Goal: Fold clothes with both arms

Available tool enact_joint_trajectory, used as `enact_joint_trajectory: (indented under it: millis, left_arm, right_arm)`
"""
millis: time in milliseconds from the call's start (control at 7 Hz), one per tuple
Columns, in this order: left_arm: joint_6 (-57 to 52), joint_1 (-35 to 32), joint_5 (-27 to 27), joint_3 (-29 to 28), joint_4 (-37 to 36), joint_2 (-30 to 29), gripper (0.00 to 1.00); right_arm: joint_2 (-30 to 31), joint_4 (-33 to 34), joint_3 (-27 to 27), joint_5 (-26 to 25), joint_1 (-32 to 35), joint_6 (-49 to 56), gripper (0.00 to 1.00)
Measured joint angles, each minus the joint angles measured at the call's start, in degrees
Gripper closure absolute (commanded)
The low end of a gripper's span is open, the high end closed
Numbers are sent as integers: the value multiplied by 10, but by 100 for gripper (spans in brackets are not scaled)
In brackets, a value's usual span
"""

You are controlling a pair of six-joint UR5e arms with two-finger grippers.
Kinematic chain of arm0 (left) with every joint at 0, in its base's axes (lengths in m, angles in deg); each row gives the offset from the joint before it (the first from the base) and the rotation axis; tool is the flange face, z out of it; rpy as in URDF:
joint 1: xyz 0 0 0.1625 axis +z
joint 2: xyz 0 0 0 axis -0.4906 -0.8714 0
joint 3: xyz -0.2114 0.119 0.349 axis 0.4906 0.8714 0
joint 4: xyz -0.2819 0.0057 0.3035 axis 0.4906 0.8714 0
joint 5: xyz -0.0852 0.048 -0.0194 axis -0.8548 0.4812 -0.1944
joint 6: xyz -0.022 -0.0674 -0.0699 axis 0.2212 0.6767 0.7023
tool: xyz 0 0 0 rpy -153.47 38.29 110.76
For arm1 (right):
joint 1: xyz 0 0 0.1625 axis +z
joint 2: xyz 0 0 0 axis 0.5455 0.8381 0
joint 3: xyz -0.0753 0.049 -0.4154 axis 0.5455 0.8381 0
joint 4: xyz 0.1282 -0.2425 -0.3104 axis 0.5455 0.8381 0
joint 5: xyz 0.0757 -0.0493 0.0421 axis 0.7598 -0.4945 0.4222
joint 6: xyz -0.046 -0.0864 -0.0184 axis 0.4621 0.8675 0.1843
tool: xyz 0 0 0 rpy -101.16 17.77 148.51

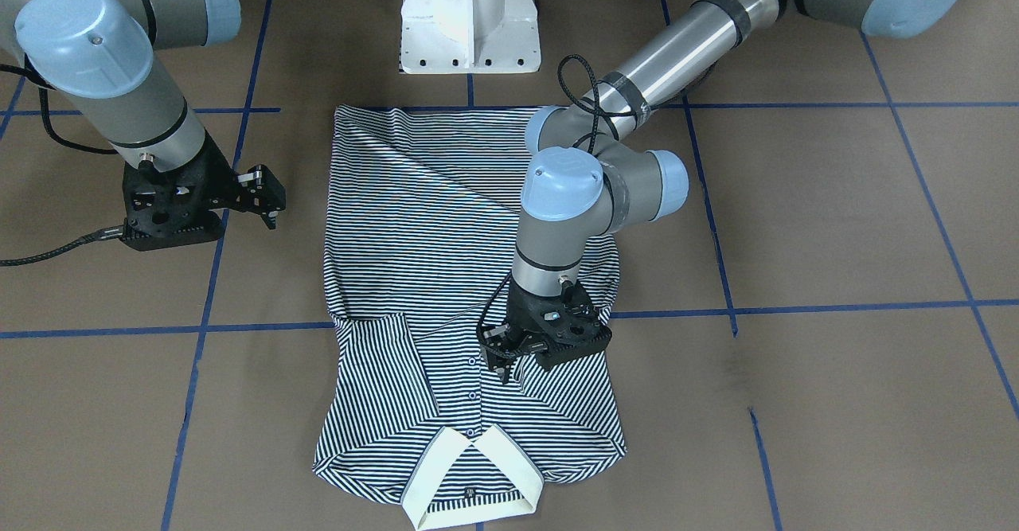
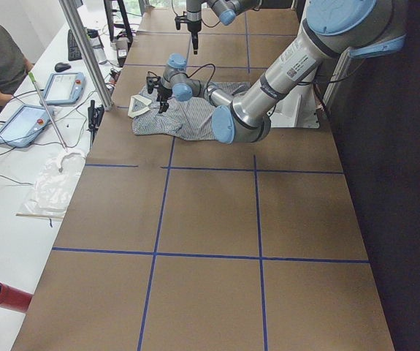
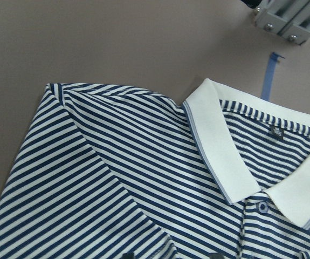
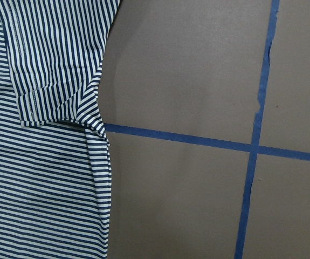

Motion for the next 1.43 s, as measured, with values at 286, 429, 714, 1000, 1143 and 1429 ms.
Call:
enact_joint_trajectory:
  millis: [286, 429, 714, 1000, 1143, 1429]
  left_arm:
    - [-39, 0, -31, 122, -74, 64, 0]
    - [-58, 0, -41, 210, -133, 105, 0]
    - [-75, 1, -72, 356, -212, 178, 0]
    - [-78, 3, -80, 433, -232, 234, 0]
    - [-78, 5, -80, 446, -237, 243, 0]
    - [-77, 10, -80, 453, -243, 247, 0]
  right_arm:
    - [40, -69, -27, -3, -27, -88, 0]
    - [75, -139, -42, -17, -58, -163, 0]
    - [125, -217, -76, -96, -163, -314, 0]
    - [138, -229, -91, -212, -294, -435, 0]
    - [147, -230, -93, -252, -339, -468, 0]
    - [175, -232, -95, -284, -381, -489, 0]
